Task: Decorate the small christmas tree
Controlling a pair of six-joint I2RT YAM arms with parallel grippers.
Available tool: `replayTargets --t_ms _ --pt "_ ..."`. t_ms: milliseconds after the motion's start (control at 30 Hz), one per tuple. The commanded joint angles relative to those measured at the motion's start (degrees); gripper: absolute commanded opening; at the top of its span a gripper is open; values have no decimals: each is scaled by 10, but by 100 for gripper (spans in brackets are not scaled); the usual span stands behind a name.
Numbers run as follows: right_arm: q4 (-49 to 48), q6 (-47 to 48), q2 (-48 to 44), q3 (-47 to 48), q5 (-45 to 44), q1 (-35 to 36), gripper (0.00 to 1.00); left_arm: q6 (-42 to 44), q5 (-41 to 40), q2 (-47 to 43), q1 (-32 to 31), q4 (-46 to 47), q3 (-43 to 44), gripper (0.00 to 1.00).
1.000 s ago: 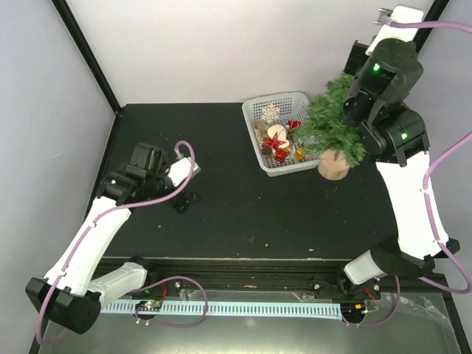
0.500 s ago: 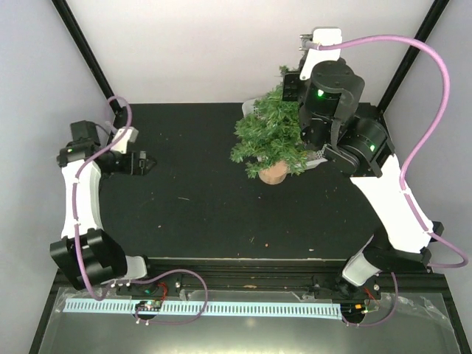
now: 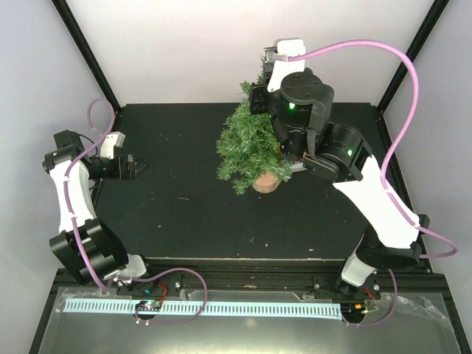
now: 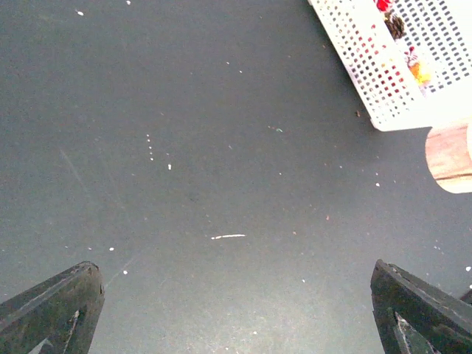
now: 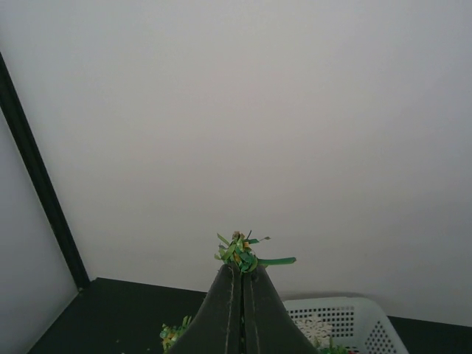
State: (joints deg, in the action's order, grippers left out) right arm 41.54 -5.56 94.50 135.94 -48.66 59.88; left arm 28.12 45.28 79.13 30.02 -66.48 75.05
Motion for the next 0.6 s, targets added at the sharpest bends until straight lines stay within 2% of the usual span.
replayTargets --t_ms 0,300,567 --pt "-25 -13 13 16 12 12 1 40 34 -8 6 -27 -6 99" --pt "-33 3 49 71 40 23 1 42 38 -4 8 -18 -23 99" --pt "-37 -6 62 75 57 30 1 41 49 9 9 -13 -28 99"
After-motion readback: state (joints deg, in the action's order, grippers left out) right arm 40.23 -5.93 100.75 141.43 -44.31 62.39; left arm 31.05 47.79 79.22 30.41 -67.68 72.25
